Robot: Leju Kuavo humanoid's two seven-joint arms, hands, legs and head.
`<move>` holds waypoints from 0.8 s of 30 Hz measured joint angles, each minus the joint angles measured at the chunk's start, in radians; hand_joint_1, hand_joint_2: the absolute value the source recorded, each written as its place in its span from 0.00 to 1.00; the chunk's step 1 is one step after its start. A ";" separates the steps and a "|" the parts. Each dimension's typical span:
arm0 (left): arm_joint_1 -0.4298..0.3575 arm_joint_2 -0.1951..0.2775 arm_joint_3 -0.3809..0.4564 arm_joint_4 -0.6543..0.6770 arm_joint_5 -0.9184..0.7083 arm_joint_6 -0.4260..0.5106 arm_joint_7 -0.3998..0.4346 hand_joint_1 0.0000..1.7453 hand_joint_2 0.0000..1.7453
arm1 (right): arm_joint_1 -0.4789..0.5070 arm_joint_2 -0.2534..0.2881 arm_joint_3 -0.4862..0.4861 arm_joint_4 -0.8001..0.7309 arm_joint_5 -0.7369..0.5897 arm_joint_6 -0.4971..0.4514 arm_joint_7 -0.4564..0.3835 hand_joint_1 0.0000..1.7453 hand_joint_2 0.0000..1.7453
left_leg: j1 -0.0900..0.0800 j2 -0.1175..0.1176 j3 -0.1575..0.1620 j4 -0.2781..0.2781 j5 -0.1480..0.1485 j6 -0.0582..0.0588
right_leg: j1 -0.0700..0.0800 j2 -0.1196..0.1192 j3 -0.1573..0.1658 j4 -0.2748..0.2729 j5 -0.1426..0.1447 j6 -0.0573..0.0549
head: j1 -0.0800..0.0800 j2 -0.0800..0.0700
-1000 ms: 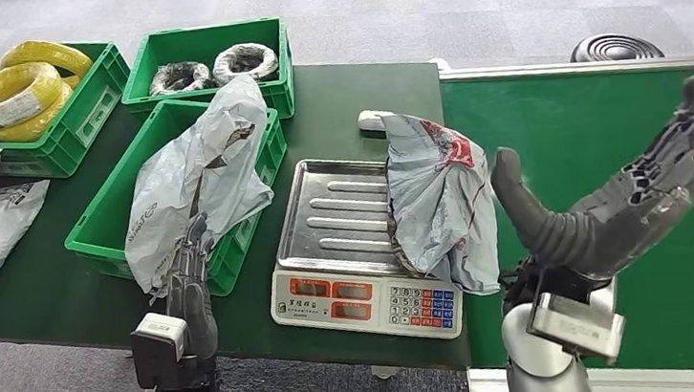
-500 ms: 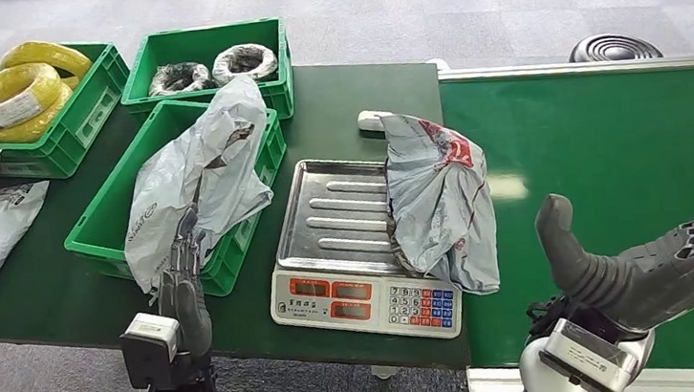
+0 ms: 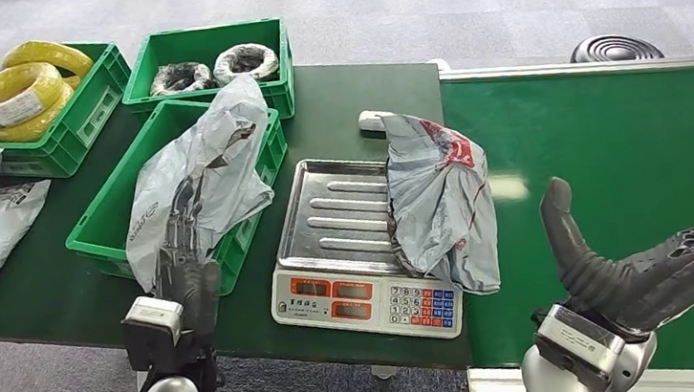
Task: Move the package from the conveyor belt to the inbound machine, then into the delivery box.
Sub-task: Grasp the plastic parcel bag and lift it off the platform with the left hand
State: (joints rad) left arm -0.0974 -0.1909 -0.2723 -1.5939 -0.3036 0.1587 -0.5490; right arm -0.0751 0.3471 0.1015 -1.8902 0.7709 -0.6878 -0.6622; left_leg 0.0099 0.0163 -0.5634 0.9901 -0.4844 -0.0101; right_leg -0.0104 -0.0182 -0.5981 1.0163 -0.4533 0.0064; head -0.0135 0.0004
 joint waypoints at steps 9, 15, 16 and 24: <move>-0.248 -0.054 -0.173 0.062 -0.114 -0.058 0.104 0.00 1.00 | 0.000 0.000 -0.051 0.053 -0.022 0.000 0.027 0.00 1.00 | 0.000 -0.001 0.000 0.001 0.000 0.000 | -0.001 0.000 0.000 0.000 0.001 0.001 | 0.000 0.000; -0.374 -0.101 -0.268 0.100 -0.151 -0.082 0.150 0.00 1.00 | 0.000 0.000 -0.131 0.057 -0.034 0.000 0.053 0.00 1.00 | 0.000 0.000 0.000 0.001 0.000 0.000 | -0.001 0.000 0.000 0.000 0.001 0.001 | 0.000 0.000; -0.385 -0.105 -0.277 0.105 -0.152 -0.082 0.151 0.00 1.00 | 0.000 0.000 -0.139 0.058 -0.034 0.000 0.053 0.00 1.00 | 0.000 0.001 0.000 0.001 0.000 0.000 | -0.001 0.000 0.000 0.000 0.001 0.001 | 0.000 0.000; -0.413 -0.121 -0.305 0.124 -0.154 -0.083 0.153 0.00 1.00 | 0.000 0.000 -0.170 0.058 -0.034 0.000 0.054 0.00 1.00 | 0.000 0.000 0.000 0.001 0.000 0.000 | 0.000 0.000 0.000 0.000 0.001 0.001 | 0.000 0.000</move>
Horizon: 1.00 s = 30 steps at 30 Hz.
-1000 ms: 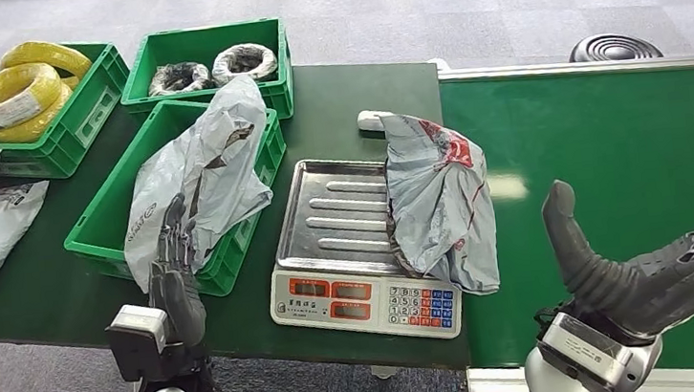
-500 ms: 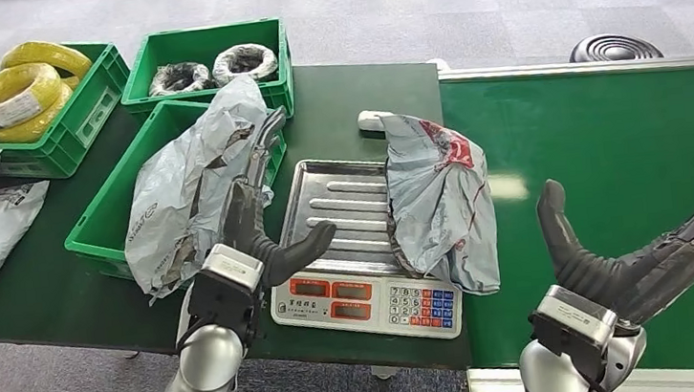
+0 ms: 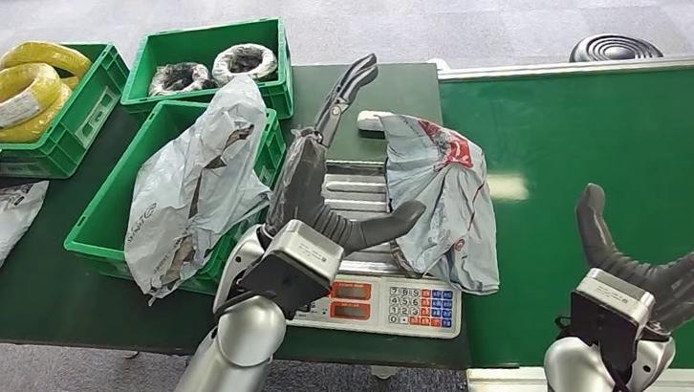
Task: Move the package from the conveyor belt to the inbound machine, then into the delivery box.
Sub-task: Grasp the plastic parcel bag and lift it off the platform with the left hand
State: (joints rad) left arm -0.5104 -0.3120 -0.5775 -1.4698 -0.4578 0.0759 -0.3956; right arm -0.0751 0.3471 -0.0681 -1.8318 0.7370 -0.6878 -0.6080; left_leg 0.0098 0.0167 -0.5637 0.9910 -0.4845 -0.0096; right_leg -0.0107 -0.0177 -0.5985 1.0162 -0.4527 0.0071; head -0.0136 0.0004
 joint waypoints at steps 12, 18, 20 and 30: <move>-0.052 -0.015 -0.051 0.021 -0.030 -0.048 0.033 0.00 1.00 | -0.002 0.000 -0.043 0.001 -0.019 0.000 0.021 0.00 1.00 | 0.000 -0.001 0.000 0.000 0.000 0.000 | 0.000 0.000 0.000 0.000 0.000 0.000 | 0.000 0.000; -0.117 -0.048 -0.160 0.122 -0.140 -0.054 0.101 0.00 1.00 | -0.007 0.000 -0.103 -0.007 -0.040 0.000 0.029 0.00 1.00 | -0.001 -0.001 0.000 0.000 0.000 0.001 | -0.001 0.000 0.000 0.000 0.000 0.000 | 0.000 0.000; -0.128 -0.050 -0.185 0.204 -0.194 -0.007 0.117 0.00 1.00 | -0.006 0.000 -0.109 -0.018 -0.036 0.000 0.036 0.00 1.00 | -0.001 0.000 0.000 0.000 -0.001 0.001 | -0.001 0.000 0.000 0.000 0.000 0.000 | 0.000 0.000; -0.118 -0.049 -0.226 0.752 -0.358 0.295 0.107 0.00 1.00 | 0.010 0.000 -0.078 -0.040 0.002 0.000 0.069 0.00 1.00 | -0.001 0.000 0.000 0.000 0.000 0.001 | -0.001 0.000 0.001 0.000 0.000 0.000 | 0.000 0.000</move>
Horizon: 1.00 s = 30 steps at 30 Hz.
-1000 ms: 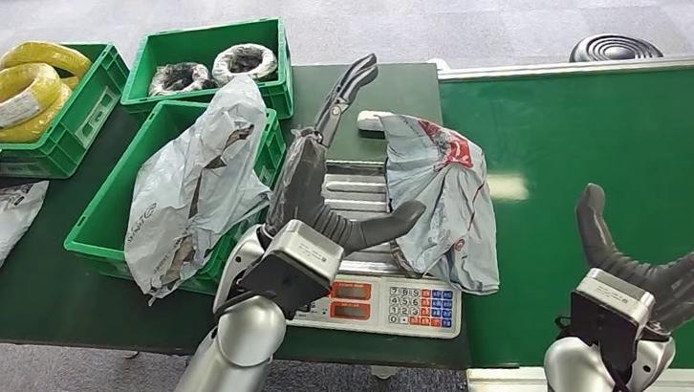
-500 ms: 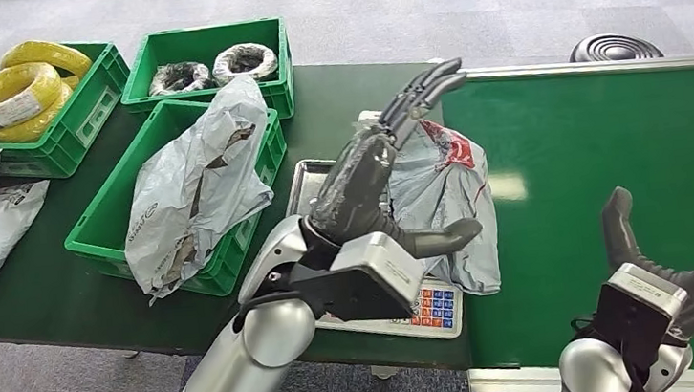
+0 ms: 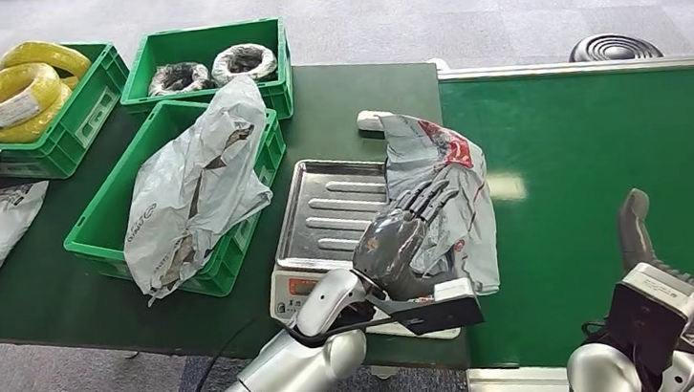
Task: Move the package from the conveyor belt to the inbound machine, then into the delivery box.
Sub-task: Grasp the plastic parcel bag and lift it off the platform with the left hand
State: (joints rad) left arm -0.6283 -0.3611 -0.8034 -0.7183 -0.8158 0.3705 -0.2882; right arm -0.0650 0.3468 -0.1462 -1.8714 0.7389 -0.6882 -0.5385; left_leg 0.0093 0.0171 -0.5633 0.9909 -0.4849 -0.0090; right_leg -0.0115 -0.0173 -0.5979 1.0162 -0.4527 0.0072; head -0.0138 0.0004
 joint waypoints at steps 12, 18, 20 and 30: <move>0.033 0.015 0.005 0.216 -0.067 0.061 0.052 0.12 1.00 | -0.005 0.000 0.047 0.041 0.005 0.000 0.000 0.00 1.00 | 0.000 -0.001 -0.001 0.000 0.000 0.000 | 0.000 0.000 0.000 0.000 0.000 0.000 | 0.000 0.000; 0.039 0.022 0.026 0.243 -0.067 0.063 0.046 1.00 1.00 | -0.014 0.000 0.065 0.059 0.006 0.000 0.003 0.00 1.00 | 0.000 -0.001 -0.001 0.000 0.000 0.000 | 0.000 0.000 0.000 0.000 0.000 0.000 | 0.000 0.000; 0.040 0.025 0.041 0.246 -0.057 0.064 0.031 1.00 1.00 | -0.016 0.000 0.070 0.064 0.006 0.000 0.003 0.00 1.00 | 0.000 -0.001 -0.001 0.000 0.000 0.000 | 0.000 0.000 0.000 0.000 0.000 0.000 | 0.000 0.000; 0.047 0.028 0.100 0.244 -0.047 0.076 -0.003 1.00 1.00 | -0.023 0.000 0.079 0.091 0.005 0.000 0.003 0.00 1.00 | 0.000 -0.001 0.000 0.000 0.000 0.000 | 0.000 0.000 0.001 0.000 0.000 0.000 | 0.000 0.000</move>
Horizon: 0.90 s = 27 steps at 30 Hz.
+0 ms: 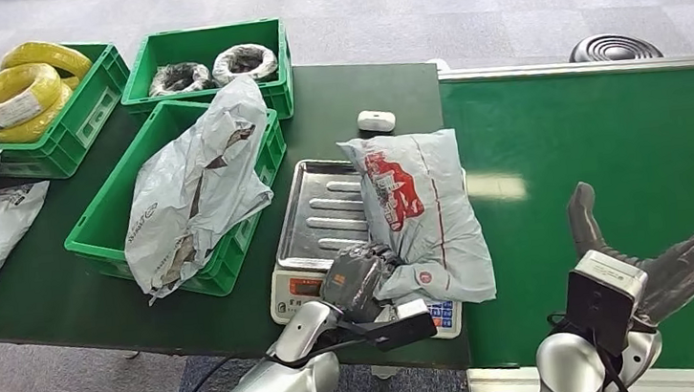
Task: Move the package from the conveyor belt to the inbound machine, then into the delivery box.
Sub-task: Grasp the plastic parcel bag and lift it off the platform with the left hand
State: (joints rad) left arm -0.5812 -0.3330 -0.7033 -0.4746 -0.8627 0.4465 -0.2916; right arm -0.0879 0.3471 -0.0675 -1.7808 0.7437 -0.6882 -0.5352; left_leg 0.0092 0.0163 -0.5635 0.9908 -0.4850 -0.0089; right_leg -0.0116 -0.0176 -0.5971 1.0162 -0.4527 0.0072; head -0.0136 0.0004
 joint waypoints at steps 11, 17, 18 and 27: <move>0.001 -0.001 0.043 -0.012 -0.016 0.001 -0.014 1.00 1.00 | -0.001 0.000 0.000 0.016 0.000 0.000 0.000 0.00 1.00 | 0.000 0.001 0.003 0.000 0.000 0.000 | 0.000 0.000 0.003 0.000 0.000 0.000 | 0.000 0.000; 0.001 -0.001 0.062 -0.018 -0.028 0.002 -0.019 1.00 1.00 | -0.005 0.000 0.000 0.025 -0.004 0.000 -0.001 0.00 1.00 | 0.000 0.001 0.003 0.000 0.000 0.000 | 0.000 0.000 0.002 0.000 0.000 0.000 | 0.000 0.000; 0.001 -0.001 0.066 -0.018 -0.025 0.002 -0.023 1.00 1.00 | -0.006 0.000 0.000 0.026 -0.004 0.000 -0.002 0.00 1.00 | 0.000 0.001 0.003 0.000 -0.001 0.000 | 0.000 0.000 0.002 0.000 0.000 0.000 | 0.000 0.000; 0.059 0.006 0.231 -0.161 0.298 -0.198 -0.260 1.00 1.00 | -0.012 0.000 -0.004 0.038 -0.020 0.000 -0.016 0.00 1.00 | 0.000 0.001 0.001 0.000 0.000 0.000 | 0.000 0.000 0.000 0.000 0.000 0.000 | 0.000 0.000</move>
State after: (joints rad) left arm -0.5224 -0.3273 -0.4721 -0.6360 -0.5649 0.2485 -0.5511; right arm -0.0995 0.3468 -0.0714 -1.7425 0.7235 -0.6882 -0.5509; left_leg 0.0093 0.0168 -0.5622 0.9906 -0.4854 -0.0091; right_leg -0.0115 -0.0175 -0.5967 1.0162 -0.4530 0.0073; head -0.0137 0.0004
